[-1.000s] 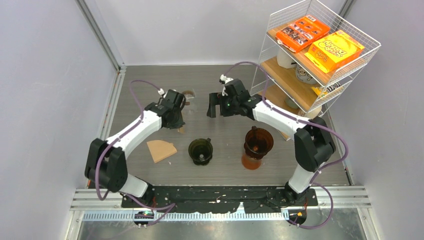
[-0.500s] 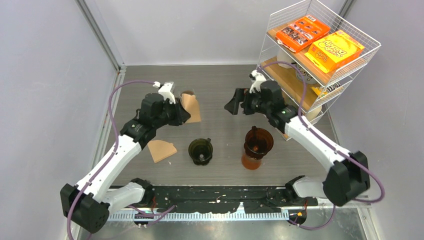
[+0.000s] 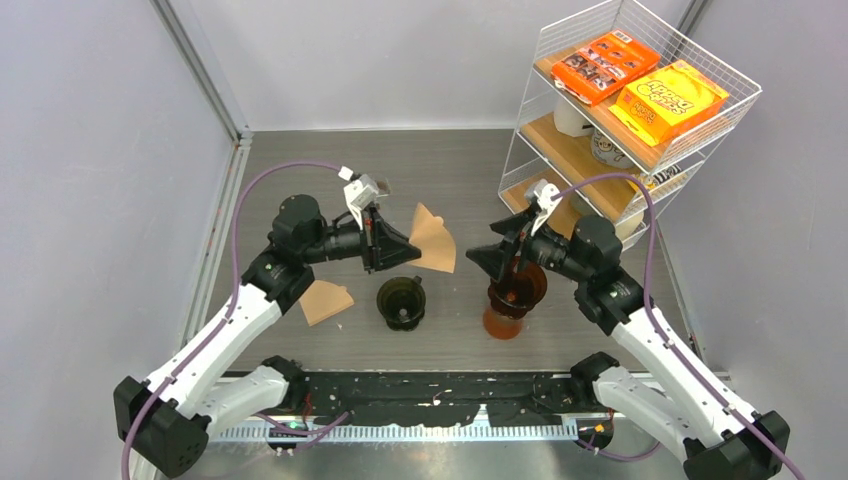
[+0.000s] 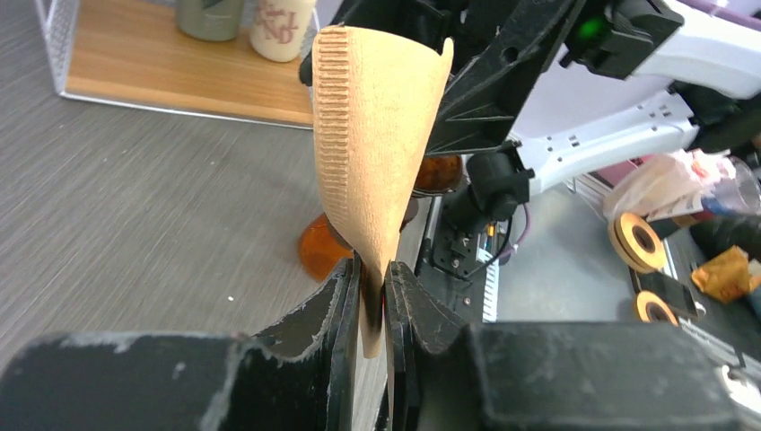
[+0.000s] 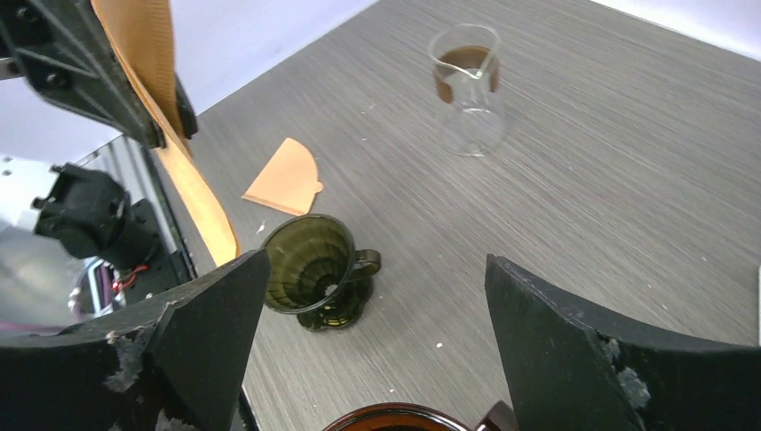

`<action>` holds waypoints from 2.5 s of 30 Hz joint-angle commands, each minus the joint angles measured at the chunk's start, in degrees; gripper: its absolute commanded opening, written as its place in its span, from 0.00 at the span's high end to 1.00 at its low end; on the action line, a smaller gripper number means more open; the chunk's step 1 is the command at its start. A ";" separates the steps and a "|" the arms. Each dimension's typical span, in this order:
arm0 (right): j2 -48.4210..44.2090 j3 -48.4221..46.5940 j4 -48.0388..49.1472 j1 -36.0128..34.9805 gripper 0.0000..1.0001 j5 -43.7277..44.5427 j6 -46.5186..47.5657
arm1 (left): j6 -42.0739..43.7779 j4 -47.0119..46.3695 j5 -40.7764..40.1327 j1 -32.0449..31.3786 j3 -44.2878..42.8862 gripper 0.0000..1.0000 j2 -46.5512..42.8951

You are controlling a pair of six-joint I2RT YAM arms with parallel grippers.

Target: Place the coffee filter in the dripper

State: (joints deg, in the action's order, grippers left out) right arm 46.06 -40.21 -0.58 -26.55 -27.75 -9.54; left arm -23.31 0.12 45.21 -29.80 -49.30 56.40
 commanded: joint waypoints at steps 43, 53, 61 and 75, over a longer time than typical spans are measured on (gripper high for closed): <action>12.22 -16.68 5.71 -5.18 0.95 -15.46 -9.48 | 9.97 2.62 -4.69 -4.71 -3.87 0.00 4.73; 10.25 -16.33 9.23 -5.18 0.95 -18.02 -12.04 | -10.37 -19.16 10.14 -0.82 0.75 0.01 7.33; 12.62 -16.92 10.38 -5.19 0.95 -14.63 -11.99 | -17.15 -29.84 13.53 -0.89 2.58 0.03 7.95; 12.14 -13.42 13.34 -5.19 0.95 -9.14 -13.61 | -12.86 -23.09 5.74 -0.91 2.30 0.63 5.43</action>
State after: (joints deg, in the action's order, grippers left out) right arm 59.61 -54.63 8.08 -31.51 -37.58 -22.11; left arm -37.41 -22.98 53.93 -30.72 -46.63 63.42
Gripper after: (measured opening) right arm 0.061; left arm 0.394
